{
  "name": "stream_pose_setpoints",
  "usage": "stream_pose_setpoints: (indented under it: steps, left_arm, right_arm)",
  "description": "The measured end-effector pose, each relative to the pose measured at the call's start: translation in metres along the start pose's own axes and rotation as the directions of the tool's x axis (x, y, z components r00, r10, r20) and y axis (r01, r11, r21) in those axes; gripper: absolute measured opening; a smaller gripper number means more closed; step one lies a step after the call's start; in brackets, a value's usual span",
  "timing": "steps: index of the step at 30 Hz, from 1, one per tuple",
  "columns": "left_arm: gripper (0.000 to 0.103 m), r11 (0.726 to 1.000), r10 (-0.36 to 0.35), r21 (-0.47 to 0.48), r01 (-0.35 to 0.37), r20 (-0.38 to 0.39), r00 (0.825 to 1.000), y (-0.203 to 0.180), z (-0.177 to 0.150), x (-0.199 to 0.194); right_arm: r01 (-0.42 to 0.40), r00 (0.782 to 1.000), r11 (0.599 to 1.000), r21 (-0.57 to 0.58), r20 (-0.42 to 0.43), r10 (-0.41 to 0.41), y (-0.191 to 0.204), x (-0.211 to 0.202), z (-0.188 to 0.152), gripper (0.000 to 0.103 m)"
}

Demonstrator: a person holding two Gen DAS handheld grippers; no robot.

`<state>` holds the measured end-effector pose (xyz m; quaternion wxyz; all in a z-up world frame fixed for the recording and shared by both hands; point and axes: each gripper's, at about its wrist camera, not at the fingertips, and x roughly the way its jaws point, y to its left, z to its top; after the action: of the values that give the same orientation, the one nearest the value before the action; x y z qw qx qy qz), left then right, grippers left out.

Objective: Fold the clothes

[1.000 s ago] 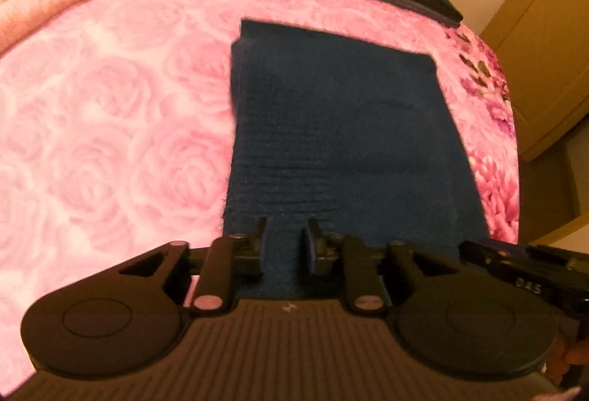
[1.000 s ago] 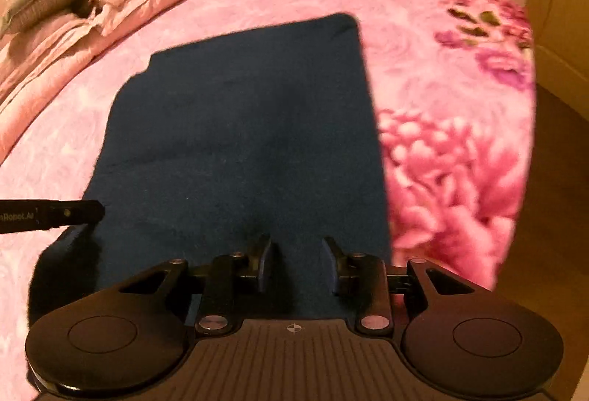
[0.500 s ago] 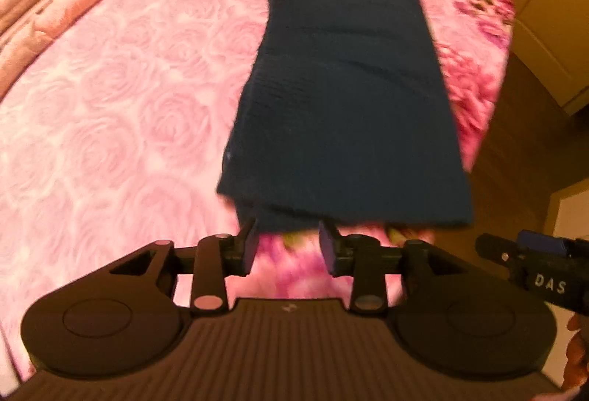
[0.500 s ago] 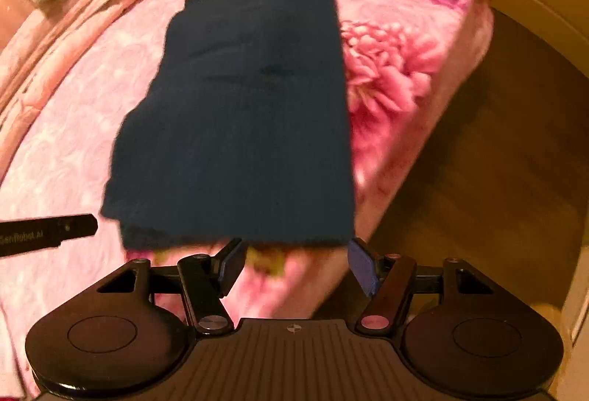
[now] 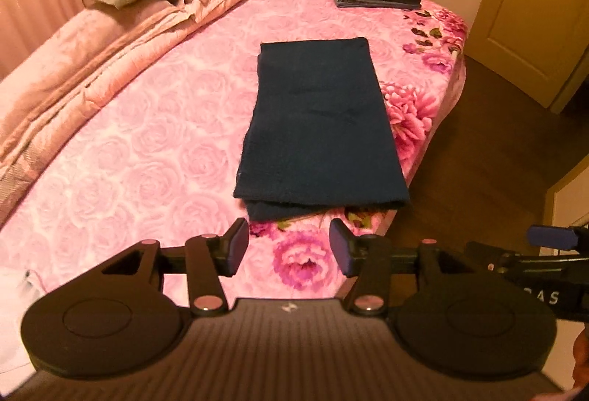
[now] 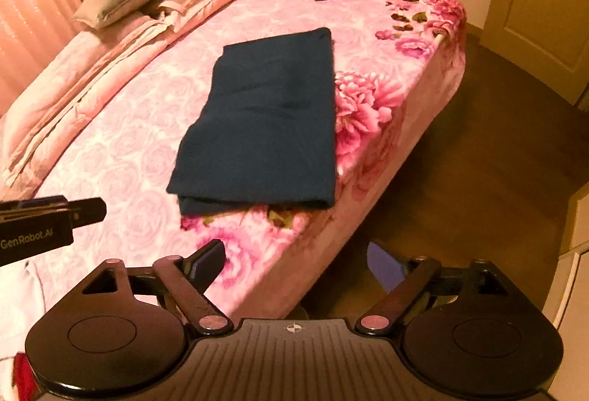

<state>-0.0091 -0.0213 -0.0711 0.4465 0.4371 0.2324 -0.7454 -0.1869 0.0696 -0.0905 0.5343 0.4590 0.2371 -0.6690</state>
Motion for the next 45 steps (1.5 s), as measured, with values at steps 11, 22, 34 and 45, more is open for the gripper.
stream_pose_setpoints:
  steps: [11,22,34,45]
  left_arm:
    - [0.051,0.999,0.031,0.019,-0.032,0.059,0.998,-0.010,-0.010,-0.044]
    - [0.051,0.999,0.032,0.021,-0.033,0.042,0.999,-0.016,-0.021,-0.046]
    - [0.051,1.000,0.023,0.018,-0.023,0.003,1.000,-0.015,-0.031,-0.042]
    - [0.051,1.000,-0.001,-0.025,0.000,-0.037,0.999,0.003,-0.034,-0.019]
  right_arm:
    - [-0.004,1.000,1.000,-0.014,0.024,0.004,0.005,-0.037,-0.012,0.089]
    - [0.002,1.000,0.998,-0.062,-0.003,-0.003,0.009,-0.037,-0.021,0.090]
    - [0.014,1.000,0.997,-0.073,-0.016,-0.015,0.009,-0.040,-0.025,0.090]
    - [0.010,0.998,0.998,-0.069,-0.065,-0.015,0.007,-0.026,-0.027,0.090]
